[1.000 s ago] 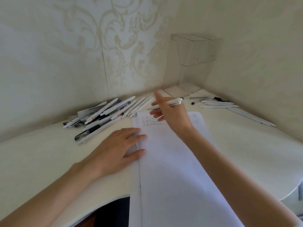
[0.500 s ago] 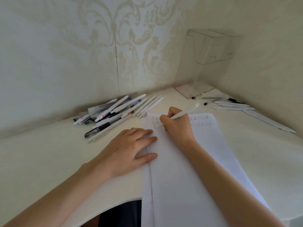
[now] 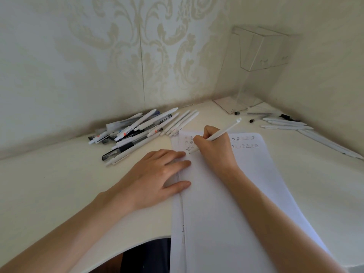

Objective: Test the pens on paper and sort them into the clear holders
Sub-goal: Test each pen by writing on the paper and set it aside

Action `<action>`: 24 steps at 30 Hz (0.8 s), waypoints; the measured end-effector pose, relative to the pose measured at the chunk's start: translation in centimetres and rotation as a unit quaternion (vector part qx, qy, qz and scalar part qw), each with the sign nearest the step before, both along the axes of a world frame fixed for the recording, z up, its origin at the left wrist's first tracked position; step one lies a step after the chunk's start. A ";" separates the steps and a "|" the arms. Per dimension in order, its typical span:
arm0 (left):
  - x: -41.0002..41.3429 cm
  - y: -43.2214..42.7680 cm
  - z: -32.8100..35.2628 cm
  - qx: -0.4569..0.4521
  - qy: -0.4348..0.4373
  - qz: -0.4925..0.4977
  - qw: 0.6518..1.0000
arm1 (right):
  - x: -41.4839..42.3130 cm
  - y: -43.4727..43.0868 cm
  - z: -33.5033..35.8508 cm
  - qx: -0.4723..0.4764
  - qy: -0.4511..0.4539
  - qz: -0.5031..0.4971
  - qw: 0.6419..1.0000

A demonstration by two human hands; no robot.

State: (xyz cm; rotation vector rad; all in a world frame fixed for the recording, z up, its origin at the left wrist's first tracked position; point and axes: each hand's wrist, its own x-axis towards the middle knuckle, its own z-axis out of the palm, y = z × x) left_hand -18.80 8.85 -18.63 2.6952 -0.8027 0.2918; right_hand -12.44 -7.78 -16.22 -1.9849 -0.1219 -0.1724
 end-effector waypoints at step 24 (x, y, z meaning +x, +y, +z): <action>-0.1 0.2 -0.1 -0.015 0.004 -0.003 1.000 | 0.0 -0.2 -0.2 0.015 -0.001 0.002 1.000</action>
